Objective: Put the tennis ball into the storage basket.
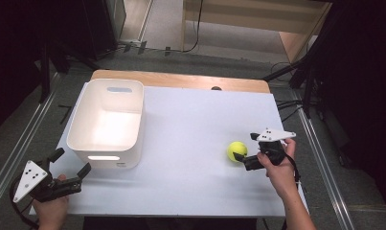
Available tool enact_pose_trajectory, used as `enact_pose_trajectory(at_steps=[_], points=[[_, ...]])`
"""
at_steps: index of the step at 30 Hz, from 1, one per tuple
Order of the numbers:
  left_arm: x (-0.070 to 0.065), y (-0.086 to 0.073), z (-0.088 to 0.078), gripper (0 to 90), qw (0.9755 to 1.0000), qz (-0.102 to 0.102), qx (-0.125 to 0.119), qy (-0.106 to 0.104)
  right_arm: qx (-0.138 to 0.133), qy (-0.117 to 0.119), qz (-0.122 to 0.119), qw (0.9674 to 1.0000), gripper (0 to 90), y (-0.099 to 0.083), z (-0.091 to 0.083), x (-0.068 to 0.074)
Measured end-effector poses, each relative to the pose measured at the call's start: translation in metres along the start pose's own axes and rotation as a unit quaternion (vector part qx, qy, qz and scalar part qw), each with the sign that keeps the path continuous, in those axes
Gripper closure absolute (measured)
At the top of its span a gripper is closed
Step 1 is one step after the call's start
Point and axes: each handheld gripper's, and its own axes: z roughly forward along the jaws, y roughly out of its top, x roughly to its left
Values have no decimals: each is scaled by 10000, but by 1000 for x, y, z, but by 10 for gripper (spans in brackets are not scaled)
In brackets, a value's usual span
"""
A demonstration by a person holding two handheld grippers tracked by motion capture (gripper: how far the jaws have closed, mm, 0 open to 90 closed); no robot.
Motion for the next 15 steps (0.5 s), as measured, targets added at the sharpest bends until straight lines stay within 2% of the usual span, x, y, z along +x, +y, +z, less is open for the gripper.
enact_pose_trajectory(at_steps=[8, 15], points=[[0, 0, 0, 0, 10000, -2, -26, -17, 334, 203, -78, 9992, 4, 6, 12, -1], [0, 0, 0, 0, 10000, -10, -29, -17, 617, 220, -86, 9978, 4, 11, 19, -1]])
